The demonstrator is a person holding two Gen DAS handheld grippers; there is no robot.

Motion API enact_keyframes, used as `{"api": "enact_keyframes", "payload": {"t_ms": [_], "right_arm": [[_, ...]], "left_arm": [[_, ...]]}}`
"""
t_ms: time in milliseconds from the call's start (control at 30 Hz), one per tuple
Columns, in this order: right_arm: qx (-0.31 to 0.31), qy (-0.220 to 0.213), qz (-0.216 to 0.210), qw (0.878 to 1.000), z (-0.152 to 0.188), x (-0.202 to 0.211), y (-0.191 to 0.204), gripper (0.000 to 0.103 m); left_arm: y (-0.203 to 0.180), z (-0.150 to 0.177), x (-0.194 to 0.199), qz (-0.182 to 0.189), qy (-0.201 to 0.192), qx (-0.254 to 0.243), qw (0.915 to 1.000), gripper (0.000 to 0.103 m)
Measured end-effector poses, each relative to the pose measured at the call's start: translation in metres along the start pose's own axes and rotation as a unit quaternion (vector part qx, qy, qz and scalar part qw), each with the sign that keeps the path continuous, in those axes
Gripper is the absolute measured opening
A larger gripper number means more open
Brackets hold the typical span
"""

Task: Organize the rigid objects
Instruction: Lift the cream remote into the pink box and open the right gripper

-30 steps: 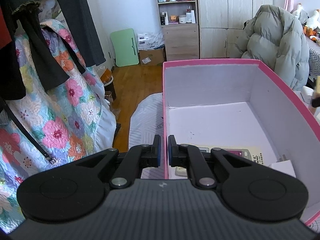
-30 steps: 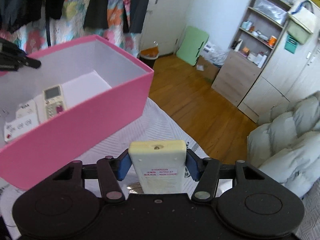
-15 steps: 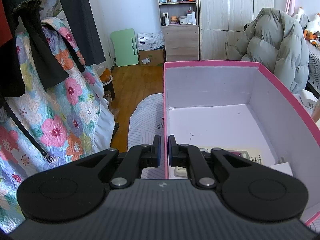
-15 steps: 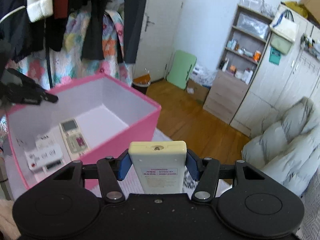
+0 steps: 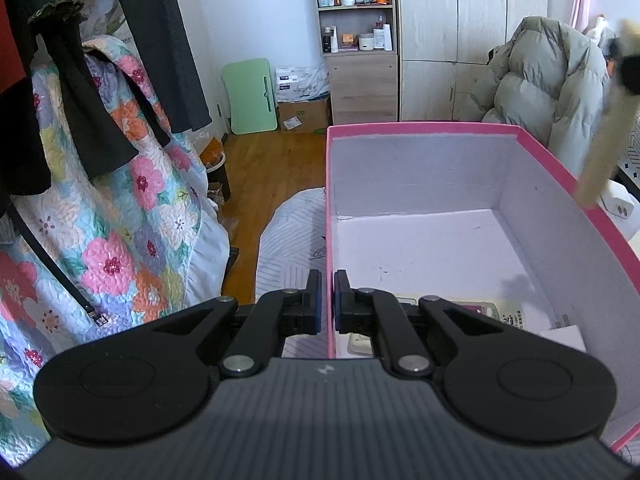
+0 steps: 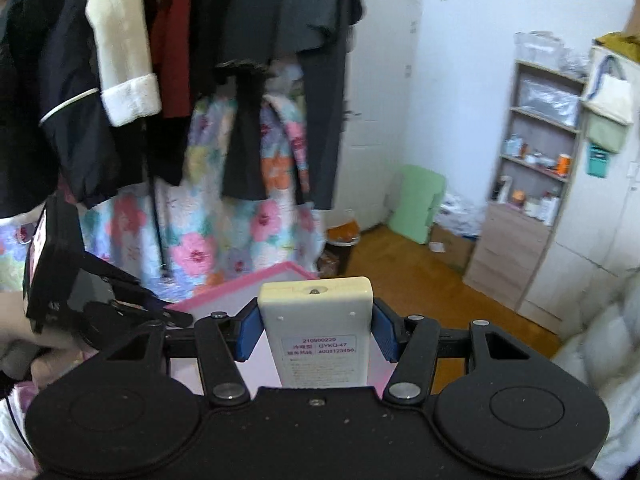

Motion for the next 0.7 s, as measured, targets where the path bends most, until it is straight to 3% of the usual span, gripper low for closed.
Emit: {"api": "enact_keyframes", "payload": {"t_ms": [133,400,567,700], "right_arm": [[-0.01,0.029,-0.035,0.999,-0.011,-0.049,0.011,0.061],[-0.073,0.084,-0.05,0.993,-0.027,-0.14,0.015,0.061],[-0.083,0.133,-0.067,0.985,-0.017,-0.158,0.023,0.061],[-0.06,0.157,-0.077,0.983,0.0,-0.144,0.033,0.061]], "left_arm": [[0.0,0.001,0.0,0.003,-0.005,0.001,1.0,0.005],[0.0,0.001,0.001,0.002,-0.012,-0.001,0.9999,0.004],[0.0,0.002,0.003,0.01,-0.016,0.005,0.9998,0.004],[0.001,0.003,0.004,0.016,-0.019,0.006,0.9997,0.003]]}}
Point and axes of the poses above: each gripper's, at about its wrist camera, not at the fingertips, and x roughly against the way its jaws point, y to its left, z to its underside, the point moved 6 cm from there along -x, roughly the way its jaws point, and after that the axes turned 14 degrees about y, right-handed, at the moved point
